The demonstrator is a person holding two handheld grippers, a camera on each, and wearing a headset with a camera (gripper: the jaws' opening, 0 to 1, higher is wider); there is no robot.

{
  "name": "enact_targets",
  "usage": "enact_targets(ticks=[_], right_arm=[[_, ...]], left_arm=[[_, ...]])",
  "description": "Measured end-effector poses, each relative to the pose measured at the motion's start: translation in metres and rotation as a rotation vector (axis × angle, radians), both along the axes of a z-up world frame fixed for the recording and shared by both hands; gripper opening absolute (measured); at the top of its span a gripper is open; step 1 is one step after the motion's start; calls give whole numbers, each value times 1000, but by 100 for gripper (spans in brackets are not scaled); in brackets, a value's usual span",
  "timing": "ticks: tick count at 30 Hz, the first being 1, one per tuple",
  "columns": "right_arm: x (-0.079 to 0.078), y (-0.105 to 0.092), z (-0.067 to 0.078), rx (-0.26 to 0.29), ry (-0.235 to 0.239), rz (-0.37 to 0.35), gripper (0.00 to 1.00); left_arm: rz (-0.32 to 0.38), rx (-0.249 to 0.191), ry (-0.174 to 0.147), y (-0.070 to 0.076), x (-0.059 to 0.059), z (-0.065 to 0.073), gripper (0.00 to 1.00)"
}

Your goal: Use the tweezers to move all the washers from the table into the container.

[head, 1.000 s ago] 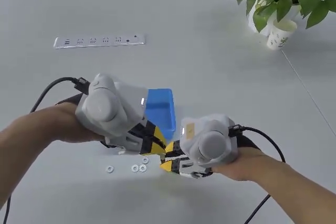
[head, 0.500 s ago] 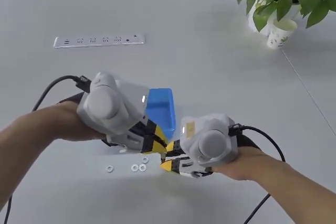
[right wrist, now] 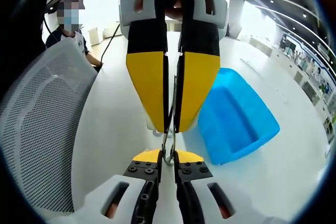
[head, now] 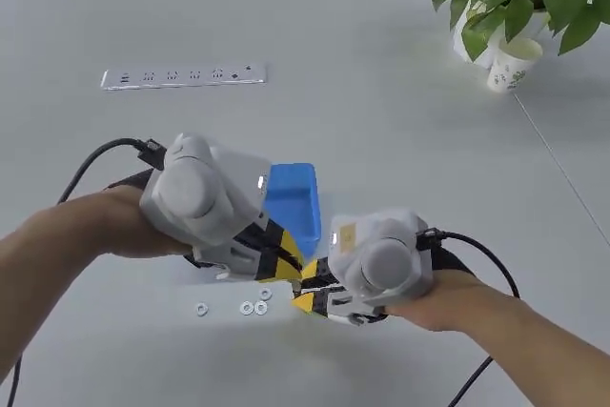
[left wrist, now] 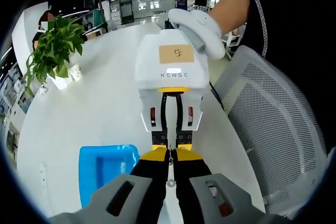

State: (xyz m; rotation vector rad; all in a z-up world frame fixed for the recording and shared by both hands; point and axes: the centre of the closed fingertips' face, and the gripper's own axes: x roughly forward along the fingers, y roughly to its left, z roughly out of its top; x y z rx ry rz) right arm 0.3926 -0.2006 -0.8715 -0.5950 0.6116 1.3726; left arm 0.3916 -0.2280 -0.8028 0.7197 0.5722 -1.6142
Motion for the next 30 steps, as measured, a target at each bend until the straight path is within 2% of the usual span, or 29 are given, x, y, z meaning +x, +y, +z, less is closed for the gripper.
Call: enact_targets(ticks=[15, 30], right_arm=[[0, -1, 0, 7, 28, -25, 10], [0, -1, 0, 8, 34, -31, 9]], left_arm=[[2, -8, 3, -2, 0, 0, 6], [2, -3, 2, -1, 1, -1, 6]])
